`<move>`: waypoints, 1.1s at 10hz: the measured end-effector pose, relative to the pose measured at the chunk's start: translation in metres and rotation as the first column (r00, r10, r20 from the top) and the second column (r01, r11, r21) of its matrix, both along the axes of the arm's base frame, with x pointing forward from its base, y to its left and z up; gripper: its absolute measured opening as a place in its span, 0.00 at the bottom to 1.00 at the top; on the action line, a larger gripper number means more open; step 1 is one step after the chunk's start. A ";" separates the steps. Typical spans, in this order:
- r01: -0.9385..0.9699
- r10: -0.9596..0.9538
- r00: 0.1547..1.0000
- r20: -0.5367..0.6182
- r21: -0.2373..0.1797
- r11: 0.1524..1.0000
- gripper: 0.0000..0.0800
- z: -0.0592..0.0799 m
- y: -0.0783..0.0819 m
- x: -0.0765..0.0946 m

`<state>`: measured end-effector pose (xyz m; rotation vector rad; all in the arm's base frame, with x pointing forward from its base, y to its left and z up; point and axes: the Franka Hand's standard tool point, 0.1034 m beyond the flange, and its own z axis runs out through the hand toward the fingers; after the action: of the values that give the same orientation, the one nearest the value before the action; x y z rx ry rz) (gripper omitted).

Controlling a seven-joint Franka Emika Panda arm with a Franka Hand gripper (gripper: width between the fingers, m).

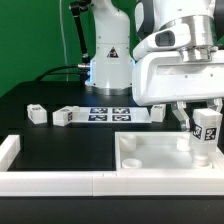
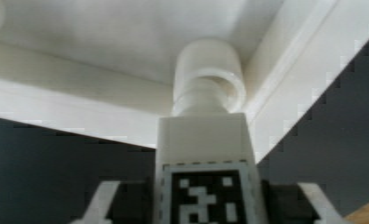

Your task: Assemble square table

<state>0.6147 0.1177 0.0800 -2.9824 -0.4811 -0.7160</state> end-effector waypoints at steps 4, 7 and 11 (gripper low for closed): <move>-0.003 0.003 1.000 -0.005 -0.001 1.000 0.36 -0.008 0.001 -0.003; 0.000 0.000 0.999 0.032 0.005 1.000 0.36 -0.015 -0.001 -0.001; -0.001 0.001 0.999 0.037 0.005 1.000 0.63 -0.015 -0.001 -0.001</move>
Offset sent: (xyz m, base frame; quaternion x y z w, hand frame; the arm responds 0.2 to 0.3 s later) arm -0.0009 0.0015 -0.0127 -0.0027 0.0057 -0.0054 1.0000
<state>0.6136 0.1172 0.0650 -2.9686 -0.4819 -0.7729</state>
